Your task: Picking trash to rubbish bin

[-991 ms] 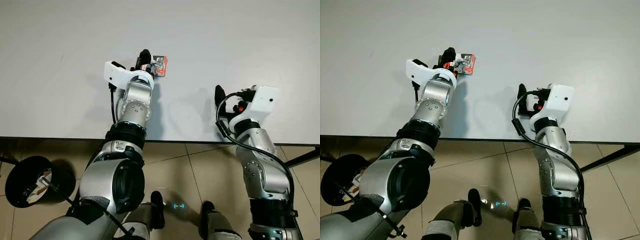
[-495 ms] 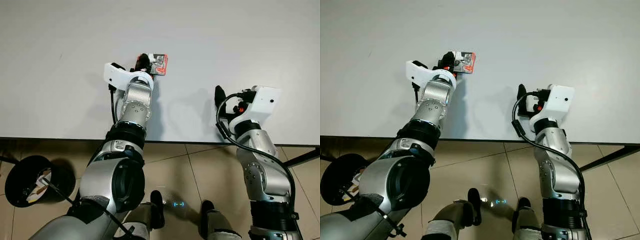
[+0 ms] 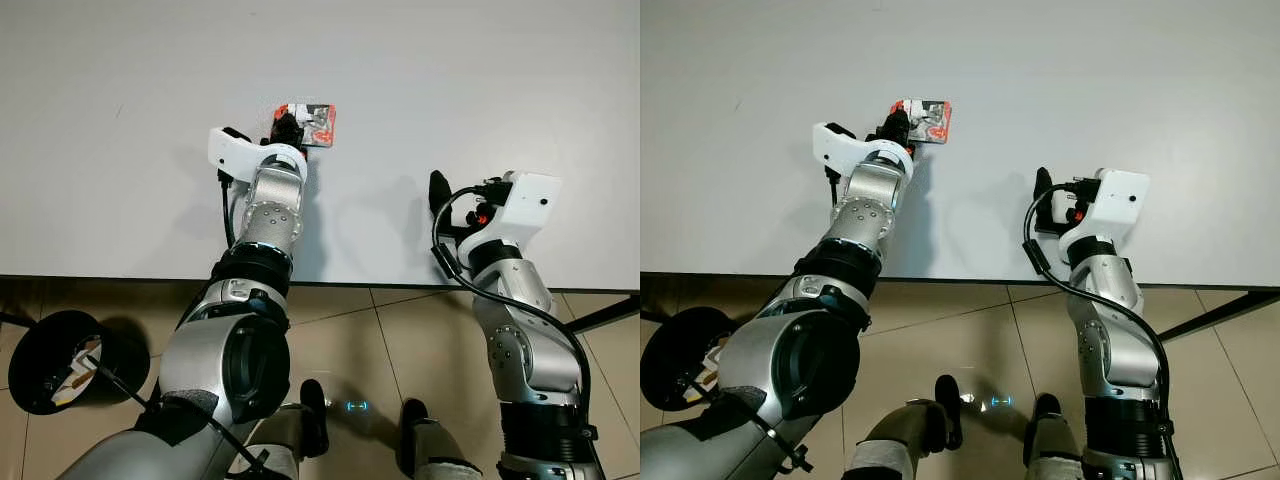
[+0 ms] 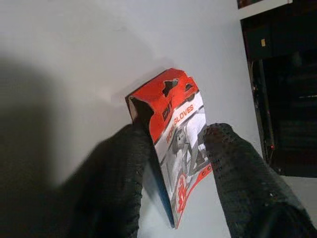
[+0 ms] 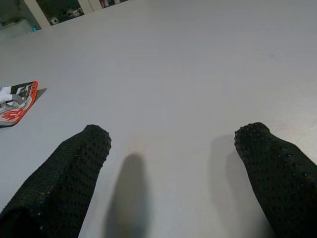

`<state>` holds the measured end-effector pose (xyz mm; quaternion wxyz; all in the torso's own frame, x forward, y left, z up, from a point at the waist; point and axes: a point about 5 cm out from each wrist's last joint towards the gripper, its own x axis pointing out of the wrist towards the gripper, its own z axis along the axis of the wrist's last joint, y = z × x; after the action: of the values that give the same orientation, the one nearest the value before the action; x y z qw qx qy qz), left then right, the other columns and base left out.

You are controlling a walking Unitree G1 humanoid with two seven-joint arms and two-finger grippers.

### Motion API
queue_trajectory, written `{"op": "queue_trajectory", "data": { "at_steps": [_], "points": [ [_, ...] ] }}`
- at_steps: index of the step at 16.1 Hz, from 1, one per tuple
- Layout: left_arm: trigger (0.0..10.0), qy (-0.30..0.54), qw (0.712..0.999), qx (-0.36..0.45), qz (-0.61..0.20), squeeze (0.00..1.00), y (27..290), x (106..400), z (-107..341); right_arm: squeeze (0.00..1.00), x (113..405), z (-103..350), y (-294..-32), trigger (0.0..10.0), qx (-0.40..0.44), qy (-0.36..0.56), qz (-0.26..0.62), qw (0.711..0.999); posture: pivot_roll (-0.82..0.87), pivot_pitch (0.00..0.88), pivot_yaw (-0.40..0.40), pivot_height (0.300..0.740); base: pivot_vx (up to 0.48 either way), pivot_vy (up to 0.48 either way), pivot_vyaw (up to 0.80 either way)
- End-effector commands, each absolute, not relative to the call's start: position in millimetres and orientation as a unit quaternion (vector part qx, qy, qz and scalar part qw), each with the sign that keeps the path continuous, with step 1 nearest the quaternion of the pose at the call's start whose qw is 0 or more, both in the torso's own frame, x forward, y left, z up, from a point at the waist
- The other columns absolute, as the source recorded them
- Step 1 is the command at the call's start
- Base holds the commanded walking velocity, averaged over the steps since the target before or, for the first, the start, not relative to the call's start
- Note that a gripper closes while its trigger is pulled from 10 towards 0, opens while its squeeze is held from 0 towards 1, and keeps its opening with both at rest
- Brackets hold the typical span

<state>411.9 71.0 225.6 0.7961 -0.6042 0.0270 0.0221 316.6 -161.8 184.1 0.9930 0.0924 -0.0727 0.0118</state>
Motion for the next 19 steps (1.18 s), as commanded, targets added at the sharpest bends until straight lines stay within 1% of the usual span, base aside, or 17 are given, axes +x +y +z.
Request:
{"op": "queue_trajectory", "data": {
  "at_steps": [1, 16, 18, 19],
  "points": [
    [0.0, 0.085, 0.790, -0.607, 0.021, 0.00, 46.5, 405.2, 206.1, 0.00, 313.0, 151.3, -164.8, 10.0, 0.105, 0.006, -0.007, 0.994, -0.06, 0.373, 0.159, 0.740, 0.000, 0.000, 0.00],
    [0.0, 0.085, 0.789, -0.609, 0.018, 0.00, 45.5, 405.5, 207.0, 0.00, 313.7, 149.9, -164.0, 10.0, 0.107, 0.010, -0.006, 0.994, -0.05, 0.378, 0.159, 0.740, 0.000, 0.000, 0.00],
    [0.0, 0.076, 0.793, -0.604, 0.010, 0.00, 45.7, 406.3, 211.1, 0.00, 314.4, 150.0, -163.8, 10.0, 0.108, 0.009, -0.007, 0.994, -0.05, 0.377, 0.159, 0.740, 0.000, 0.000, 0.00],
    [10.0, 0.061, 0.802, -0.594, -0.001, 0.00, 45.8, 407.1, 216.8, 0.00, 314.8, 150.2, -163.9, 10.0, 0.108, 0.009, -0.007, 0.994, -0.05, 0.376, 0.160, 0.740, 0.000, 0.000, 0.00]
  ]
}}
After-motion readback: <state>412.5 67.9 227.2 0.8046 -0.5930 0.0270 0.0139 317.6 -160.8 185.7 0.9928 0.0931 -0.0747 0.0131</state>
